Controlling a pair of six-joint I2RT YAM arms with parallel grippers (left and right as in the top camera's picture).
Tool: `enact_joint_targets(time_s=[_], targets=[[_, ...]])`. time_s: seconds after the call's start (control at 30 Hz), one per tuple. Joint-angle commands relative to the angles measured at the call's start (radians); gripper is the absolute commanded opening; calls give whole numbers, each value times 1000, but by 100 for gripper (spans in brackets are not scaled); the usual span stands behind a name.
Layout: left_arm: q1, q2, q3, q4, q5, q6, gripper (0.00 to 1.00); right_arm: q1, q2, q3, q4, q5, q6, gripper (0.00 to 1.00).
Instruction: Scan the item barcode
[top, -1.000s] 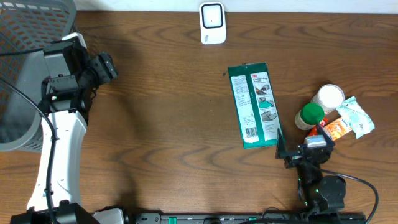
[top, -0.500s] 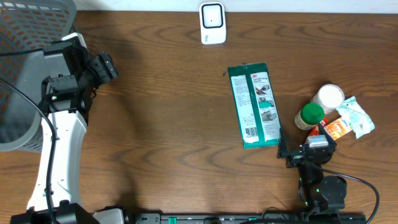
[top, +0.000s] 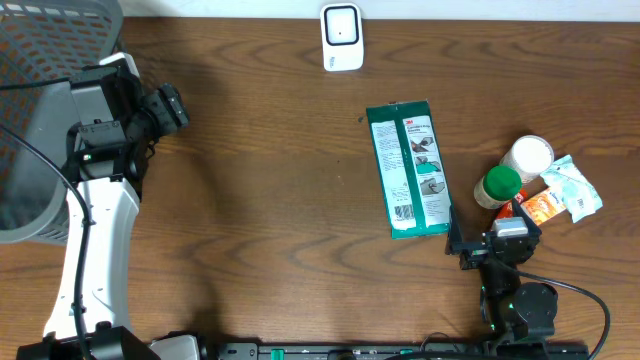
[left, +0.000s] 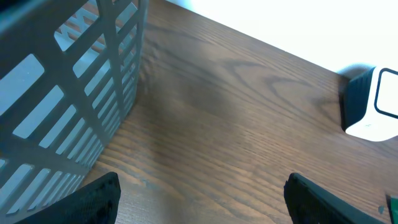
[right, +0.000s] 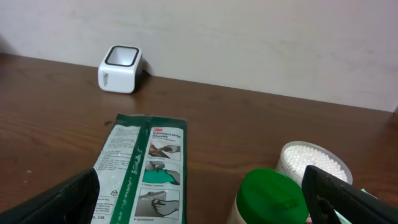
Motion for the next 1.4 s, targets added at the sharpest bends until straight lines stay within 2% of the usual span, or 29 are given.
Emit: enact_joint_targets(time_s=[0.0,0.17,0.33,0.6,0.7,0.8,0.9,0.97,1.37], targets=[[1,-23,10,-6,13,3,86,-6,-6,-1,-5,6,-6,99],[0,-148,10,-6,13,3,86,-6,-6,-1,-5,6,-6,99],[3,-367,10,-6,-67,26,86,-6,-6,-1,-5,6,-6,99],[3,-634,10,-26,-78,26,86,-6,-6,-1,-5,6,-6,99],[3,-702,4,-143,-78,26,86,-6,-6,-1,-5,6,-6,99],[3,-789,-20,-325,-78,26,86,-6,-6,-1,-5,6,-6,99],[3,-911,-87,-475,-79,26,86,-6,-6,-1,-5,6,-6,99],[3,-973,-129,-511,-77,26,86,-6,-6,-1,-5,6,-6,99],[-2,-1319,-456,-515,-66,25,86,-6,-6,-1,-5,6,-6,99]])
